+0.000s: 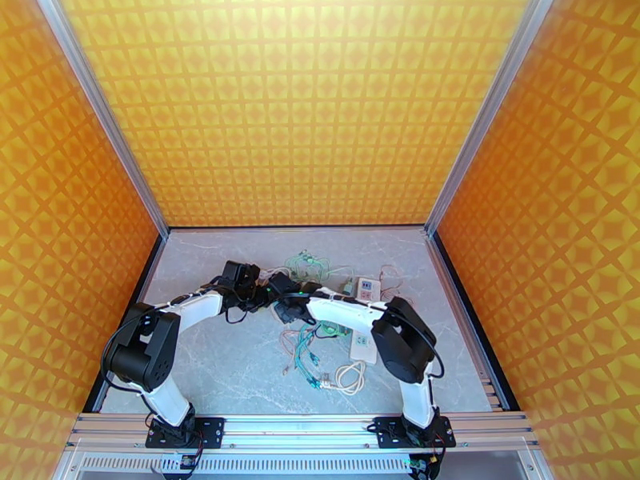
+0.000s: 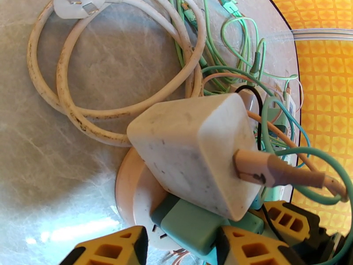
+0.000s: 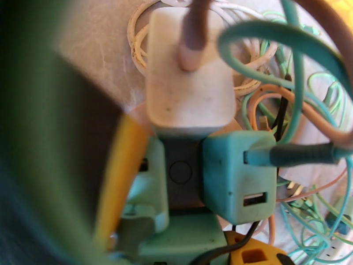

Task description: Pull the plug off the socket

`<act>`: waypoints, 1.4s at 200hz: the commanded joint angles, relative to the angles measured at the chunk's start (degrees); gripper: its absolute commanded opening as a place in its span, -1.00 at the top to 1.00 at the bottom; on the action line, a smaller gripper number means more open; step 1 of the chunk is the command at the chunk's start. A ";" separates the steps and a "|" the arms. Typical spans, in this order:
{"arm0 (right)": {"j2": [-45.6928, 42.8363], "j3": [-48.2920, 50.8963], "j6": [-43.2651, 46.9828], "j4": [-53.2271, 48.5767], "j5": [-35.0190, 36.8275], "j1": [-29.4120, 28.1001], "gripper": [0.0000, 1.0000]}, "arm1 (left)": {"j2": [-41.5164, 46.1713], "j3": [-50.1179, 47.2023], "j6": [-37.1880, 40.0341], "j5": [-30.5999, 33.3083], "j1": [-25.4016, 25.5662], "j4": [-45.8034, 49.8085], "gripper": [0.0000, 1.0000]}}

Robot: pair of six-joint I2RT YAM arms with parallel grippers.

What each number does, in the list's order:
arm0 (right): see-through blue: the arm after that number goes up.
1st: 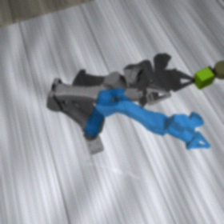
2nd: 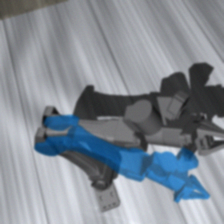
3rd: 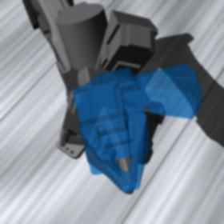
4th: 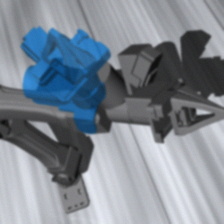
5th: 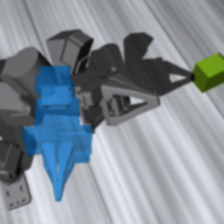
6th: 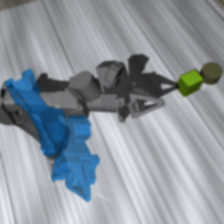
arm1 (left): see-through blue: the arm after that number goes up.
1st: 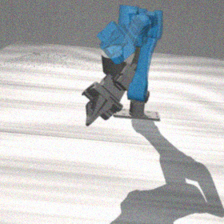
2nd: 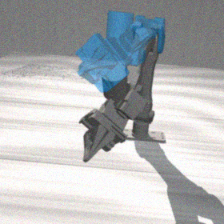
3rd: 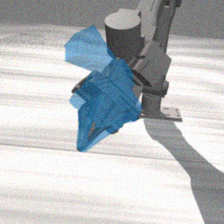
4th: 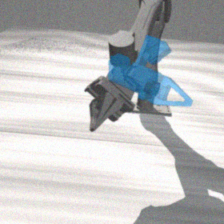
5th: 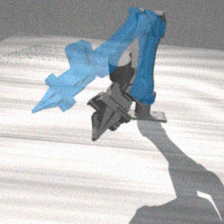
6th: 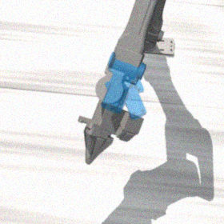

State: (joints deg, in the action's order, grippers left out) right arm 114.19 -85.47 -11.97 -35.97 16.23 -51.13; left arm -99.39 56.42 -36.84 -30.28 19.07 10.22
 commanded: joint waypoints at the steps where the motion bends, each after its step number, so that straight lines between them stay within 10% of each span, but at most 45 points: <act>1: 0.29 -2.03 3.08 0.26 -1.19 -3.14 0.43 | -5.08 -2.11 1.96 6.20 0.44 8.84 0.10; 146: -8.44 7.27 -8.51 11.08 -21.56 8.57 0.41 | -5.31 -2.11 3.29 7.40 0.95 10.07 0.10; 280: -24.55 8.49 -3.07 0.92 -5.56 9.52 0.35 | -1.48 0.83 3.89 13.10 -1.62 14.86 0.10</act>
State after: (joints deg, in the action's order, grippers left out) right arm 92.88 -77.23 -16.80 -32.77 6.74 -42.24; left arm -99.72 59.31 -34.50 -27.86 19.33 15.05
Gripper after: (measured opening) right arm 0.401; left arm 0.451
